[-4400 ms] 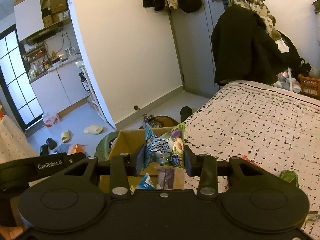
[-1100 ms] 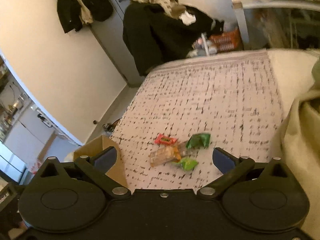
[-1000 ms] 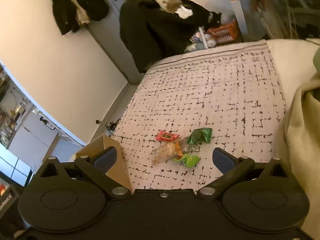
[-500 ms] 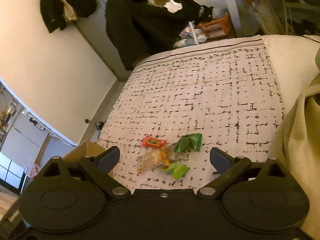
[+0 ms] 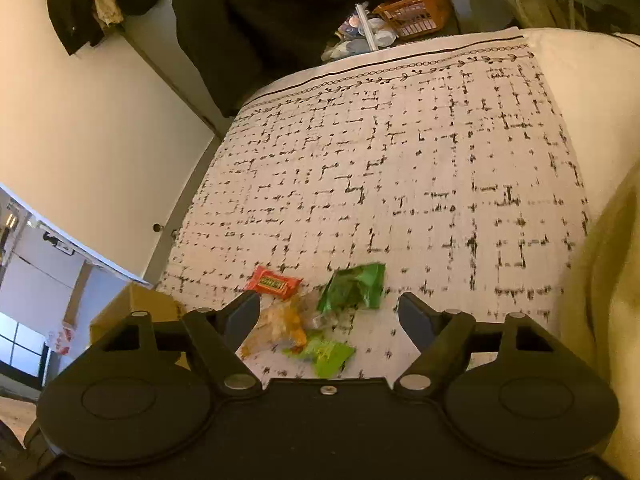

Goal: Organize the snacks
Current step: 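Move both grippers back over the remaining snacks on the bed, then grasp the cracker pack with the left gripper while the right grasps the green wrapper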

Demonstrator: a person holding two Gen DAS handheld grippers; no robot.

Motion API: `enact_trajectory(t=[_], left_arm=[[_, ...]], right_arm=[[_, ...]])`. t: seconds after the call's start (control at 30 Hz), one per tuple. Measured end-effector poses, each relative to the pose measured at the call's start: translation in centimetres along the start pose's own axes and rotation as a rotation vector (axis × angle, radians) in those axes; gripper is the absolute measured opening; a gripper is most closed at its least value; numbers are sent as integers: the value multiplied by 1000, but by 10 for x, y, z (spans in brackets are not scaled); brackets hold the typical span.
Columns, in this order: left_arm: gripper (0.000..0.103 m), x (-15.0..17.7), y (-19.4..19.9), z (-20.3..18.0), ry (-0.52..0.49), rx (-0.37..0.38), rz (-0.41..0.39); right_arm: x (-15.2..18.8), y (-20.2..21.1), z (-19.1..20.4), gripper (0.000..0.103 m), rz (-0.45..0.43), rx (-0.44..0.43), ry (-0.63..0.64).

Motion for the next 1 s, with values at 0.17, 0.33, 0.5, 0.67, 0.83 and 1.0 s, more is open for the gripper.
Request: enact_trajectory(t=[0.17,0.33,0.5,0.67,0.83,1.0], left_arm=[[99,1,-31,1,34,-37,16],[95,9,-66,6,90,-118,42],[91,16,-91,8,140,-165,56],[87,17,-112,7,157,-198,73],[87,20,-129,6,156,-256,108],[88,23,-135,11,156,-268,135]], right_arm=[[-8,-24,-12,67,26,8,-27],[-2,-44,-15,65,67,17,-27],[-2,-62,-14,65,84,26,5],[1,-81,-7,65,109,34,58],[3,-96,-9,65,120,63,85],[9,-108,-11,64,131,99,121]])
Point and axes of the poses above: each gripper's, at about its wrist camera, not at the fingertips, and y roughly against the way its jaws point, z to its left, x to its underside, the point moved 8 cm from there along -y, roughly the way its jaws point, and after that the axes turned 1 degree about -x, right-handed, at the moved point
